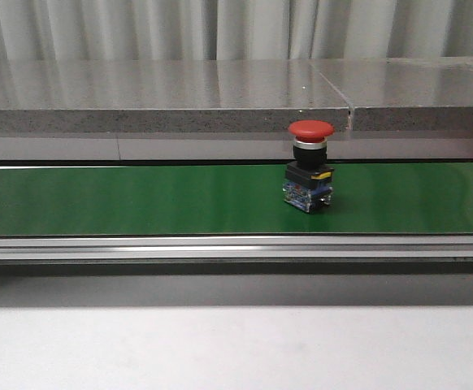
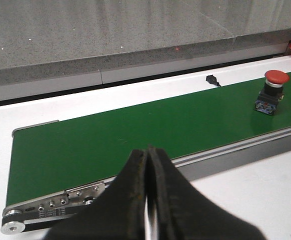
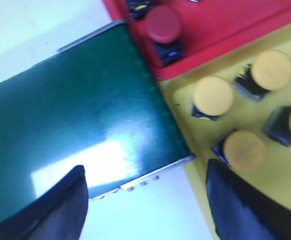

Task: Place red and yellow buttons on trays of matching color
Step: 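Move the right gripper above the red button riding the belt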

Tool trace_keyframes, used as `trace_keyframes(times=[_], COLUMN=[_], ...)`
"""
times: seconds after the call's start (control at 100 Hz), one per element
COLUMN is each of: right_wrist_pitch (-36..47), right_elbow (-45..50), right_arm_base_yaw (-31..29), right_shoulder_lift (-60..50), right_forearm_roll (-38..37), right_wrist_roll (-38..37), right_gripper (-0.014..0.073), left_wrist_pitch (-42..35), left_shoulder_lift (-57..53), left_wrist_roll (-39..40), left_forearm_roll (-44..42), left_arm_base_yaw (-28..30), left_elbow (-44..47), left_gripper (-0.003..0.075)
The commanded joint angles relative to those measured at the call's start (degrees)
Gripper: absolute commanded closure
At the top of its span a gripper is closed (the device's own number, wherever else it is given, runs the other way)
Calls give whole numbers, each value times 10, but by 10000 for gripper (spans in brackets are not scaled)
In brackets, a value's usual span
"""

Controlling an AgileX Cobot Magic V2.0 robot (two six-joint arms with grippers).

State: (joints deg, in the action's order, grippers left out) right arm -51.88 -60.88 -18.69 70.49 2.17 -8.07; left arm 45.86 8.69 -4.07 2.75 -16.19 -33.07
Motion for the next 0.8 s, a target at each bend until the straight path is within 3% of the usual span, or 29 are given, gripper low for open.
trace_keyframes(times=[0.0, 0.34, 0.5, 0.79], right_wrist_pitch=[7, -19, -58, -143], right_elbow=[-32, -75, -106, -185], right_arm_base_yaw=[39, 176, 237, 294], right_shoulder_lift=[-17, 23, 66, 161], right_forearm_roll=[21, 59, 65, 97], right_wrist_roll=[39, 91, 148, 272], right_gripper=[85, 85, 85, 85], left_wrist_pitch=[-46, -46, -46, -46], left_shoulder_lift=[7, 7, 7, 7], left_wrist_roll=[7, 7, 7, 7], left_forearm_roll=[8, 8, 8, 8], left_arm_base_yaw=[-4, -4, -4, -4], left_elbow=[-15, -15, -15, -15], left_gripper=[741, 741, 741, 741])
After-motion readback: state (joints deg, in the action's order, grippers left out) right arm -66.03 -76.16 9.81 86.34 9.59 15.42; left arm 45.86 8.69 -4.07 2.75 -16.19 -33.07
